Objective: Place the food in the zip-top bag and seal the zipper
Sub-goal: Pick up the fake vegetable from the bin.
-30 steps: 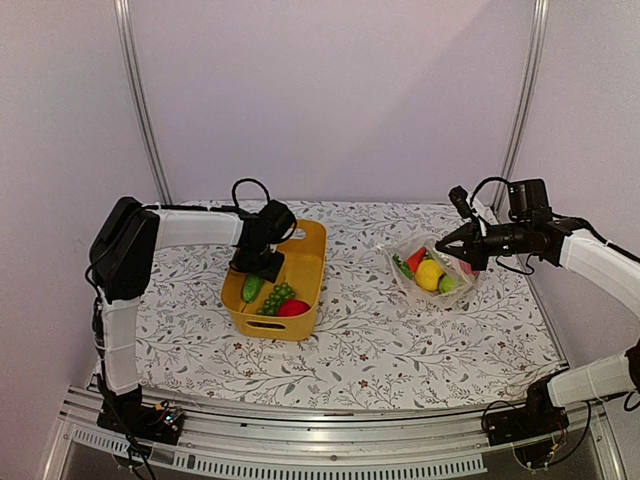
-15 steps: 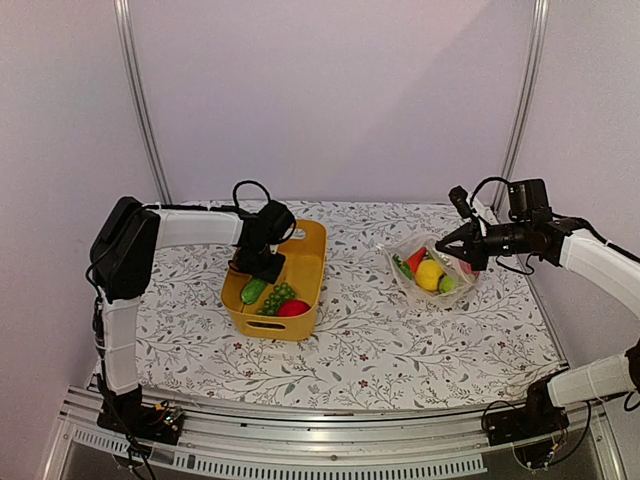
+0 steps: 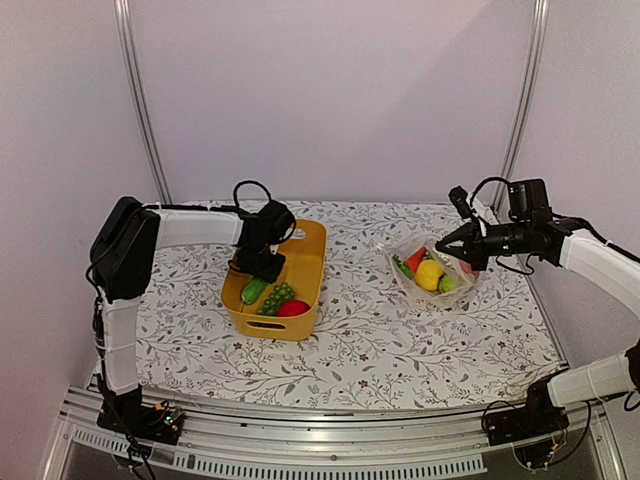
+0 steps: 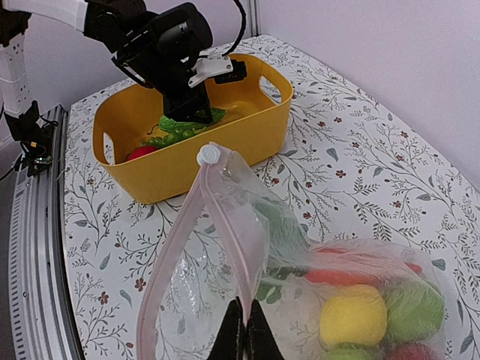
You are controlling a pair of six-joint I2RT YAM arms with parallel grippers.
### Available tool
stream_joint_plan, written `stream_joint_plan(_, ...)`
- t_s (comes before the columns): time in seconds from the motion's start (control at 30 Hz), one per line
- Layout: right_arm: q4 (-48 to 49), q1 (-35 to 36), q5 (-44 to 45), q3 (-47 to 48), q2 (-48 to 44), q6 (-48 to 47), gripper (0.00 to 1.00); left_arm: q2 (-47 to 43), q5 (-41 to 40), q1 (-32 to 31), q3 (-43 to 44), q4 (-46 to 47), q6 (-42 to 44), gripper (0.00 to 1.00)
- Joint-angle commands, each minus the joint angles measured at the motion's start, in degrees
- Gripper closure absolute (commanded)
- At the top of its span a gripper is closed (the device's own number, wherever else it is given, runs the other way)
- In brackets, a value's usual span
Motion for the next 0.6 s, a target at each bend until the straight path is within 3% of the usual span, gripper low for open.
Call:
stream_joint_plan(0.0, 0.1, -0.1, 0.1, -0.9, -0.8, -0.7, 1.0, 1.3, -0.8, 0.2, 1.0, -0.3, 0.8, 0.61)
stream_joint_plan(0.23, 0.0, -0.1, 0.0, -1.0, -0.8, -1.0, 1.0, 2.3, -3.4, 0.2, 1.5, -1.3, 0.8, 0.57)
stream_joint_plan(0.57, -0.1, -0.1, 0.2, -1.1, -0.7, -1.4, 1.0, -0.5, -3.3, 0.5, 1.0, 0.2, 0.6, 0.72)
